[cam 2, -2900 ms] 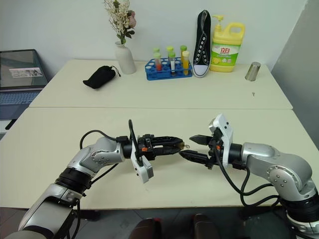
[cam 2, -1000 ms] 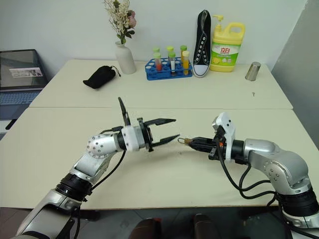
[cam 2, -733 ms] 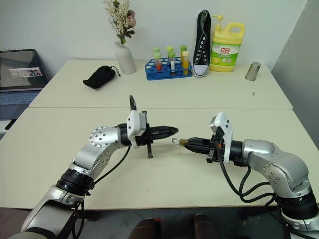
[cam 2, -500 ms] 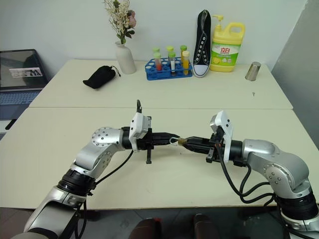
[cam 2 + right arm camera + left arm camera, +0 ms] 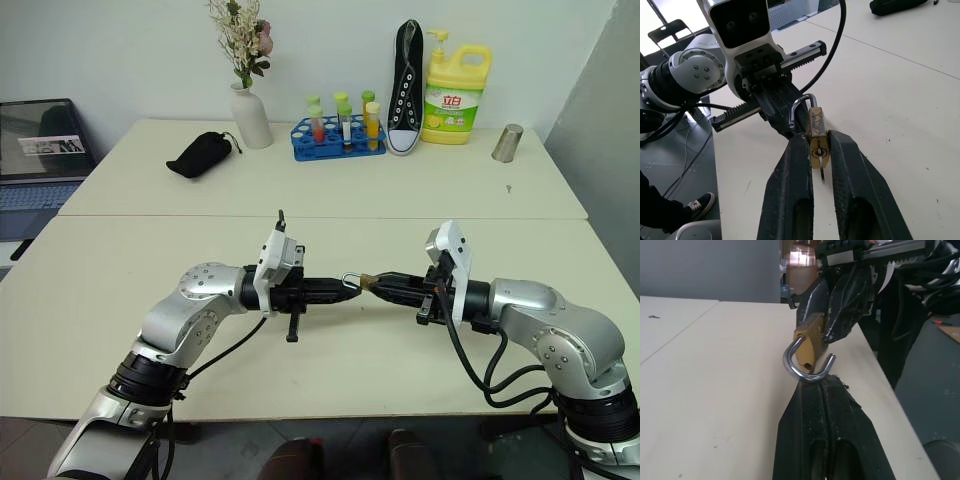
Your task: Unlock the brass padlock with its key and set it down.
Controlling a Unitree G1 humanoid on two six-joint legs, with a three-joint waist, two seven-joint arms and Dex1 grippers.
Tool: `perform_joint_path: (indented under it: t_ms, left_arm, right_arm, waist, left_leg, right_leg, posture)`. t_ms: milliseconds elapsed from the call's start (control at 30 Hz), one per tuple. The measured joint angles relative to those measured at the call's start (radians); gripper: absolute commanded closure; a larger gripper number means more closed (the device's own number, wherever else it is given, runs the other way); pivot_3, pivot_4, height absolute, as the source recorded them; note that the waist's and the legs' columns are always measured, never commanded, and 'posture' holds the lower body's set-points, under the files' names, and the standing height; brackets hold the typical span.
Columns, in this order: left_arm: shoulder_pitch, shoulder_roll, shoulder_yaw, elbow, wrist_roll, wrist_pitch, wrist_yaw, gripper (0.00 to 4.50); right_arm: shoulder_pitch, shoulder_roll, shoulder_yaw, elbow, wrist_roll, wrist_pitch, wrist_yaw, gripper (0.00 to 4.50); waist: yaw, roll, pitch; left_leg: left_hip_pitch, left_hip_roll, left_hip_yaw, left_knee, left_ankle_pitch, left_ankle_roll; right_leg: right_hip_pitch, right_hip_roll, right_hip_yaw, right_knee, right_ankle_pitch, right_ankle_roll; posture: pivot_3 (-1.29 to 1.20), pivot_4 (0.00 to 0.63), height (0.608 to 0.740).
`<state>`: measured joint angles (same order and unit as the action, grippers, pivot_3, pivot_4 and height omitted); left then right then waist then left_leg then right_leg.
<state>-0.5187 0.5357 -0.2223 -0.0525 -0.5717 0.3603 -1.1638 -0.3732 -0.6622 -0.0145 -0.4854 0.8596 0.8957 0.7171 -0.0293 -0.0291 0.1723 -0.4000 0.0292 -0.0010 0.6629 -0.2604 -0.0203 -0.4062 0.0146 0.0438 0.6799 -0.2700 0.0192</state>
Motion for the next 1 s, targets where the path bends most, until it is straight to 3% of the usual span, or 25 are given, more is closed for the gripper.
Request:
perform_joint_path:
  t_ms: [467,1000]
  left_arm:
    - [-0.006,-0.010,0.061,-0.101,-0.081,0.179,0.019,4.50]
    - [-0.029,-0.034,0.083,-0.100,-0.081,0.198,0.050,4.50]
  right_arm:
    - [0.004,0.000,0.007,0.008,-0.028,0.000,0.011,4.35]
    - [0.007,0.000,0.008,0.008,-0.047,0.000,0.030,4.35]
  waist:
    - [0.000,0.000,0.000]
    - [0.000,0.000,0.000]
  left_leg:
    - [0.000,0.000,0.000,0.000,0.000,0.000]
    - [0.000,0.000,0.000,0.000,0.000,0.000]
  right_leg:
    - [0.000,0.000,0.000,0.000,0.000,0.000]
    - [0.000,0.000,0.000,0.000,0.000,0.000]
  posture:
    - [0.00,0.150,0.740]
    - [0.00,0.150,0.740]
